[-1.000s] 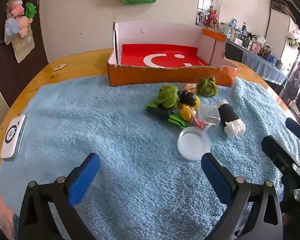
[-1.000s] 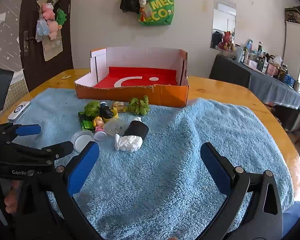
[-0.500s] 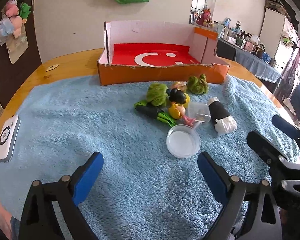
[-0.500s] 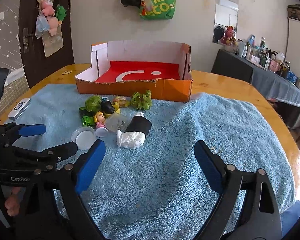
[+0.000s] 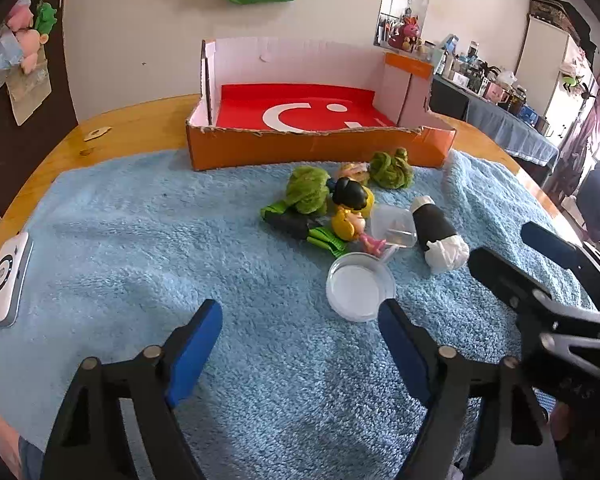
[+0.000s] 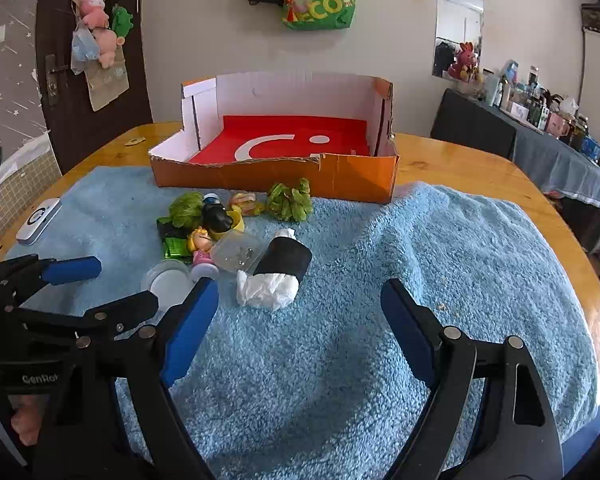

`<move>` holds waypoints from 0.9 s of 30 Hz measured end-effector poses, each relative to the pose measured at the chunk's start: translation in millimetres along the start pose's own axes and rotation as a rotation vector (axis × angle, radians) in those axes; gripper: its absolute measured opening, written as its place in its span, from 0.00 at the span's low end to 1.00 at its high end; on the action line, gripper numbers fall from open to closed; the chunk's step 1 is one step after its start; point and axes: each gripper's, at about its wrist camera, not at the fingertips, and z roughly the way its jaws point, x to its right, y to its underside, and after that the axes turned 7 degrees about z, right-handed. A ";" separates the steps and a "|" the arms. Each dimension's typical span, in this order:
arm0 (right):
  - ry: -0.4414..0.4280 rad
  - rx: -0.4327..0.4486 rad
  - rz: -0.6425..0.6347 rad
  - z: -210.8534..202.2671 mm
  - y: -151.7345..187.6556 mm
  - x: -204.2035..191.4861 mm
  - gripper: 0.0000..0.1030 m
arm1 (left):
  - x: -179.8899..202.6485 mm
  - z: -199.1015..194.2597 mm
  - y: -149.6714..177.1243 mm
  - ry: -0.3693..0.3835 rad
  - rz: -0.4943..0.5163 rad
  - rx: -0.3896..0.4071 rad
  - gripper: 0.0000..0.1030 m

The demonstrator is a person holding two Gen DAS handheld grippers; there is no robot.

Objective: Organize objects
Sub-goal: 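Move the left tool to the clear round lid while the right tool approaches the black-and-white bottle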

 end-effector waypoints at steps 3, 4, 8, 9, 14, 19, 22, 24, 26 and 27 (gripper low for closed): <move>0.004 -0.023 0.008 6.6 -4.0 1.7 0.76 | -0.3 2.0 -1.2 0.022 -0.005 -0.005 0.78; 0.004 -0.030 0.010 8.8 -5.0 2.2 0.76 | 0.4 2.4 -1.7 0.032 -0.006 -0.008 0.78; 0.002 -0.059 0.013 17.8 -8.3 2.1 0.70 | 6.2 1.5 -2.5 0.045 0.002 -0.008 0.78; 0.001 -0.063 0.014 19.0 -8.8 2.2 0.69 | 7.2 1.7 -2.7 0.048 0.002 -0.009 0.78; -0.001 -0.090 0.019 28.6 -11.3 3.2 0.67 | 6.5 7.6 -4.0 0.049 -0.004 -0.022 0.78; -0.029 -0.113 0.003 34.6 -14.5 -3.2 0.67 | 13.7 11.6 -6.7 0.040 0.033 -0.022 0.78; -0.026 -0.124 -0.002 39.1 -16.7 -5.6 0.65 | 19.8 14.4 -7.2 0.029 0.061 -0.022 0.78; -0.023 -0.132 0.007 41.3 -17.8 -3.7 0.61 | 20.8 15.9 -8.0 0.026 0.070 -0.021 0.78; -0.020 -0.146 0.017 44.7 -18.1 0.1 0.58 | 19.8 17.2 -9.4 0.028 0.068 -0.019 0.78; -0.023 -0.154 0.024 46.7 -18.4 2.2 0.57 | 19.2 17.6 -9.9 0.026 0.066 -0.017 0.77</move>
